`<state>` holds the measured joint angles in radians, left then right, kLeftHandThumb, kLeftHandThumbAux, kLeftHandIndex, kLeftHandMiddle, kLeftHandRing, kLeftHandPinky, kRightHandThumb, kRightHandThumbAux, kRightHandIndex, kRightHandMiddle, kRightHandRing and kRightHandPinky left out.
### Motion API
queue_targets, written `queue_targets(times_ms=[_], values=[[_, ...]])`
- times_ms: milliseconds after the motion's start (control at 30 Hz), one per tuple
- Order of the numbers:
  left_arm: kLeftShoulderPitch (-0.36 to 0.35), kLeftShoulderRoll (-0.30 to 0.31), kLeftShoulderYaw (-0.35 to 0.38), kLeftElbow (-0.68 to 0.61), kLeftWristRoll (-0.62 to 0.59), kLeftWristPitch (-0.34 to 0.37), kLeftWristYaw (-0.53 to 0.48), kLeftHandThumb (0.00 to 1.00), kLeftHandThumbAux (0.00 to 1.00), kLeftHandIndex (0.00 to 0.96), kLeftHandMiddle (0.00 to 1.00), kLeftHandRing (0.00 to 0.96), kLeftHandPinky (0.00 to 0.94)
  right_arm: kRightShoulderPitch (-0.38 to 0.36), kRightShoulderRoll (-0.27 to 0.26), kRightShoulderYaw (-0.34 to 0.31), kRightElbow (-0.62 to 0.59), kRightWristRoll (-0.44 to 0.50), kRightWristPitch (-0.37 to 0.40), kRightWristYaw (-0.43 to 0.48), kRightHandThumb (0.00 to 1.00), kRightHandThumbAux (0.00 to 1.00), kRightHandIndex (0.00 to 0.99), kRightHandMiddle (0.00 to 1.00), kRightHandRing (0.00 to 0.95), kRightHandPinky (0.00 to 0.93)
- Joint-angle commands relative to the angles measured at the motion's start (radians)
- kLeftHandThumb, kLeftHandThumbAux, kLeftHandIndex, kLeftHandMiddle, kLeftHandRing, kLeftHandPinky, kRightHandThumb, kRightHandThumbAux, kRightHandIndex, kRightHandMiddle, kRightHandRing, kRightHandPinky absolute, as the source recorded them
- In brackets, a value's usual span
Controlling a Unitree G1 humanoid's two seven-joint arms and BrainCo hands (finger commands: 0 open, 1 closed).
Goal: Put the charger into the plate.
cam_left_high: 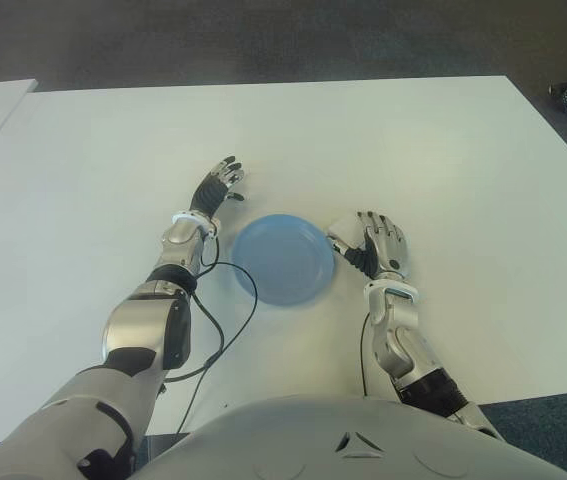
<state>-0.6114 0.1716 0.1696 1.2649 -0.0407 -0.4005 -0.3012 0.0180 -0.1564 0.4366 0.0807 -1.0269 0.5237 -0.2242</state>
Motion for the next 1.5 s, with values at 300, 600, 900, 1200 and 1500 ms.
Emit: queue_targets(times_ms=[300, 600, 900, 1200, 1500], values=[[0.051, 0.005, -0.007, 0.032, 0.012, 0.04, -0.015, 0.0, 0.489, 0.039, 0.111, 0.125, 0.153, -0.006, 0.018, -0.005, 0.084, 0.047, -0.002, -0.026, 0.277, 0.167, 0.0, 0.0, 0.0, 0.0], [0.053, 0.007, -0.008, 0.03, 0.013, 0.038, -0.017, 0.0, 0.487, 0.038, 0.109, 0.124, 0.152, -0.006, 0.027, -0.003, 0.111, 0.067, -0.003, -0.036, 0.282, 0.164, 0.0, 0.0, 0.0, 0.0], [0.052, 0.007, -0.008, 0.029, 0.012, 0.041, -0.016, 0.0, 0.488, 0.04, 0.112, 0.125, 0.157, -0.008, 0.034, -0.002, 0.154, 0.088, -0.015, -0.061, 0.291, 0.162, 0.0, 0.0, 0.0, 0.0], [0.05, 0.008, -0.007, 0.03, 0.011, 0.047, -0.02, 0.0, 0.488, 0.042, 0.118, 0.13, 0.162, -0.003, 0.036, -0.002, 0.184, 0.106, -0.033, -0.081, 0.299, 0.165, 0.0, 0.0, 0.0, 0.0], [0.05, 0.009, -0.004, 0.03, 0.009, 0.046, -0.025, 0.0, 0.483, 0.04, 0.11, 0.124, 0.157, 0.006, 0.036, -0.001, 0.188, 0.12, -0.04, -0.093, 0.302, 0.178, 0.0, 0.0, 0.0, 0.0]])
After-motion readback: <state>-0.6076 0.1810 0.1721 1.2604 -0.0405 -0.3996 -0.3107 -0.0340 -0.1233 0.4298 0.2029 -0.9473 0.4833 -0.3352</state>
